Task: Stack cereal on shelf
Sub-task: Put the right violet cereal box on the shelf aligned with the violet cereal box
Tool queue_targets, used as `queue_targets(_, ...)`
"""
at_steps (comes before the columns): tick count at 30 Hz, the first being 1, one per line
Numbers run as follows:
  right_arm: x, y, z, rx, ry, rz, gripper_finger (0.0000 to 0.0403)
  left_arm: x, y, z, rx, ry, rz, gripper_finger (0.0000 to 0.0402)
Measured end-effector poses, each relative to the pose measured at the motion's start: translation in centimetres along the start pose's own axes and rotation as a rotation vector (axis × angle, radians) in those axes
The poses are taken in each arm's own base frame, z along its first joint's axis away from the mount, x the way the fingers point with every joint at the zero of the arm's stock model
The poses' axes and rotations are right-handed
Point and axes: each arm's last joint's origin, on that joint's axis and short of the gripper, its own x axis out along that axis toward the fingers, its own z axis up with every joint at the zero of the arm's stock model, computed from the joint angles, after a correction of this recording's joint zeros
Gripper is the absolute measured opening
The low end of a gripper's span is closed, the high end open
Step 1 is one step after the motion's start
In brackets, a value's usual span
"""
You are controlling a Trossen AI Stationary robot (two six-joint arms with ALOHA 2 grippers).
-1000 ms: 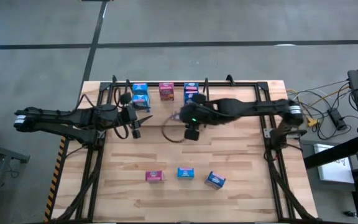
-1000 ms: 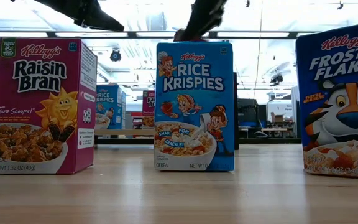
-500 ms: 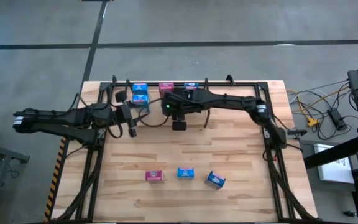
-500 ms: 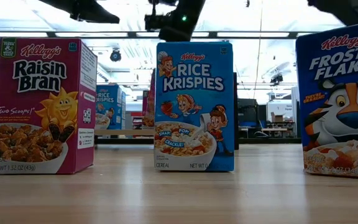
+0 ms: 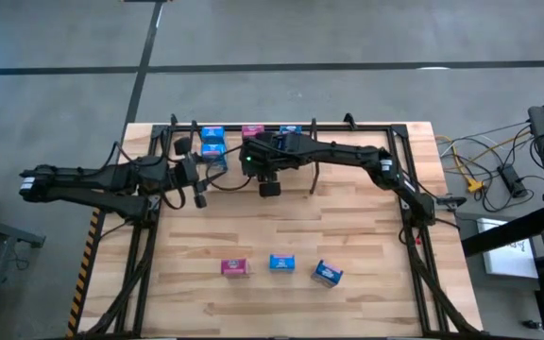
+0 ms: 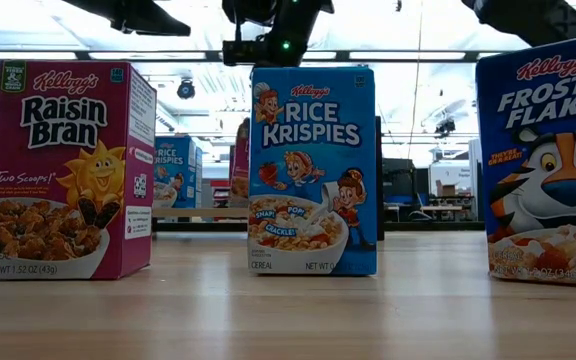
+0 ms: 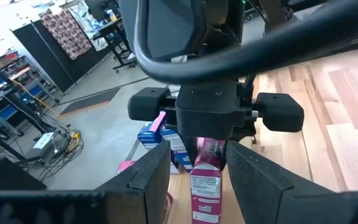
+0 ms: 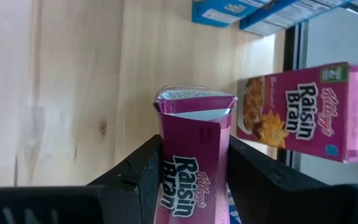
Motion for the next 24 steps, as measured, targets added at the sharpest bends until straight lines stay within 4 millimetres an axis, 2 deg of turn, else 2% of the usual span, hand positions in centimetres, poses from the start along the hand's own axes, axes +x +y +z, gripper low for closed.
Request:
queue_targets(5, 0.03, 0.14, 0.09, 0.000, -0.026, 0.056, 0.0166, 0.02, -0.01, 0.00, -0.002, 0.000, 0.000, 0.0141)
queue_targets(16, 0.08, 0.18, 0.12, -0.008, -0.031, 0.060, 0.0198, 0.04, -0.01, 0.02, -0.006, -0.002, 0.000, 0.0141)
queue_targets(24, 0.01, 0.05, 0.19, -0.022, -0.040, 0.053, 0.0201, 0.04, 0.00, 0.06, -0.007, -0.006, 0.002, 0.0141)
